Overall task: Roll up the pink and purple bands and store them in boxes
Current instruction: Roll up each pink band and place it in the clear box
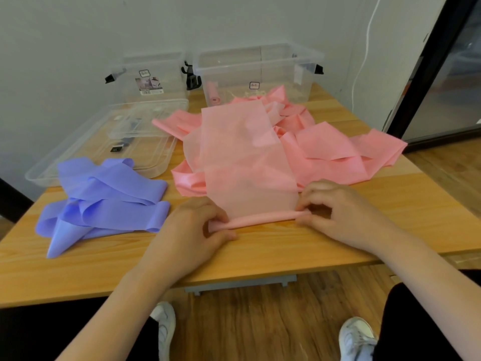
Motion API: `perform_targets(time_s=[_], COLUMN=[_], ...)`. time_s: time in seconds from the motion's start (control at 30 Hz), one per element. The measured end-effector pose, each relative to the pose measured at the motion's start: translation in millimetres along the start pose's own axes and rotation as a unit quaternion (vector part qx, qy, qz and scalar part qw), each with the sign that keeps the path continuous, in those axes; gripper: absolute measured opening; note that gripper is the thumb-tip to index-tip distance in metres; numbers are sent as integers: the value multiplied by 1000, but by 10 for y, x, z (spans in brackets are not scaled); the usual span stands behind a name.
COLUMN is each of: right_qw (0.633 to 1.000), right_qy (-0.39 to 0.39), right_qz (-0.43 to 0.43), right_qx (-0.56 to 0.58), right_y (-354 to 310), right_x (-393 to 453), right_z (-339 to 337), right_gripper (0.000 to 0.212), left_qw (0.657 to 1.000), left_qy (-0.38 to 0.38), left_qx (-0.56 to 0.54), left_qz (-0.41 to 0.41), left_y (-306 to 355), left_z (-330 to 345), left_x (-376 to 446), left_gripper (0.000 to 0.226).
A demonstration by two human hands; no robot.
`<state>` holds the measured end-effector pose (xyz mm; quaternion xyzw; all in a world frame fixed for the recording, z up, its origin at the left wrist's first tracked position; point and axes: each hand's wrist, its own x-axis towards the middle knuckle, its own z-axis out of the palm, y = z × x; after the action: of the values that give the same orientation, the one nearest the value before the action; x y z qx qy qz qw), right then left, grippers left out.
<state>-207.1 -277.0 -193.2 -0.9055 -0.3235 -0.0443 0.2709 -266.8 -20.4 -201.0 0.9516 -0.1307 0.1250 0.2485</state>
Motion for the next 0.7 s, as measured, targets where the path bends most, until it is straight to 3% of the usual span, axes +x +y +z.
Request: perform_targets(time_s=[0.17,0.3,0.47,0.57,0.63,0.7], right_qw=[1000,998,994,995,998,999], right_qy=[14,33,69,80,58,30], right_qz=[15,53,85,63,11,-15], right_qx=[3,0,-3,16,5,-13], right_y=[1,-10,-22,-19,-25,-38], right_x=[-3,-1,14,10,-1,-9], right_z=[22,64,101,94,89,97], right_gripper=[9,11,11,20,9,9], left_qw=[998,996,995,998,999,1000], left_qy=[45,62,84,52,20,11], left_qx=[-28,-25,30,27,25,22], left_qz=[-25,-66,-42,-10,-4,-7], left_y=[0,32,-10,-3,-7,-13], left_z=[-9,32,73,49,19,-4], left_x=[16,-1,2,-16,-26,-23], left_gripper=[6,9,5,17,30,29])
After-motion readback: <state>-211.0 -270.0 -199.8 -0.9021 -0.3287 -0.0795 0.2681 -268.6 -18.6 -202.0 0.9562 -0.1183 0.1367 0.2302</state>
